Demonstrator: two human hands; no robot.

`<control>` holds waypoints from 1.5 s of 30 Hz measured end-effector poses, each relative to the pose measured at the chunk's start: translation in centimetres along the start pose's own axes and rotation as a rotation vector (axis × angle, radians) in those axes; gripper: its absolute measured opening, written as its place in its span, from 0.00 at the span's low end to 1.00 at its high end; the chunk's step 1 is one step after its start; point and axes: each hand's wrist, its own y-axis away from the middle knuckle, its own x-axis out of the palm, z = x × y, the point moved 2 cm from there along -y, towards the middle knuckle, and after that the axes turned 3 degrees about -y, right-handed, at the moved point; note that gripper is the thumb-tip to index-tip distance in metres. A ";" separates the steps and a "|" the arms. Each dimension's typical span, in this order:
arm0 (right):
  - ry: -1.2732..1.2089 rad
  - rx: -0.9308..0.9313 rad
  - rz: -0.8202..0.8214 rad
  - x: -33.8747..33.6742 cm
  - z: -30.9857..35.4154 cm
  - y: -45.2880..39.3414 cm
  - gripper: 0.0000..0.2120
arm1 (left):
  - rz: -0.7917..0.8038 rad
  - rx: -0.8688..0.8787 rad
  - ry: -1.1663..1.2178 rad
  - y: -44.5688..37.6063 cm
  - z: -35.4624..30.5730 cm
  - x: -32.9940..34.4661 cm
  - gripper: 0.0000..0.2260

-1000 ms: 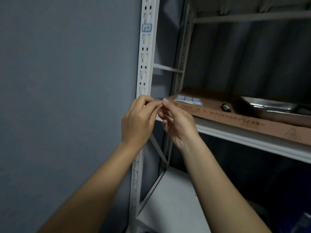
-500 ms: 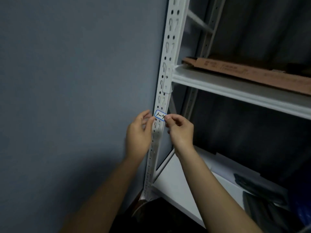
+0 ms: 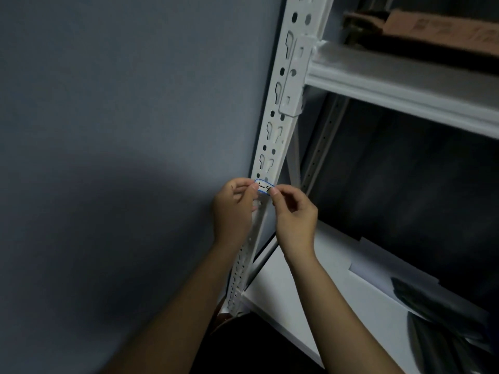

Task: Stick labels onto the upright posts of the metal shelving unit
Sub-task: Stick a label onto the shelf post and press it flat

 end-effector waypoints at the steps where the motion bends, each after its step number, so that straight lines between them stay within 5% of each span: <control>1: 0.000 -0.007 -0.001 0.1 -0.3 -0.1 0.03 | -0.013 -0.001 -0.018 -0.3 0.3 0.1 0.08; 10: 0.002 -0.096 -0.015 0.8 -1.3 -1.3 0.05 | -0.088 0.116 -0.241 -0.8 0.7 0.2 0.11; 45: 0.137 -0.374 -0.172 1.8 -2.8 -2.3 0.04 | -0.135 0.150 -0.199 -3.0 3.1 2.6 0.06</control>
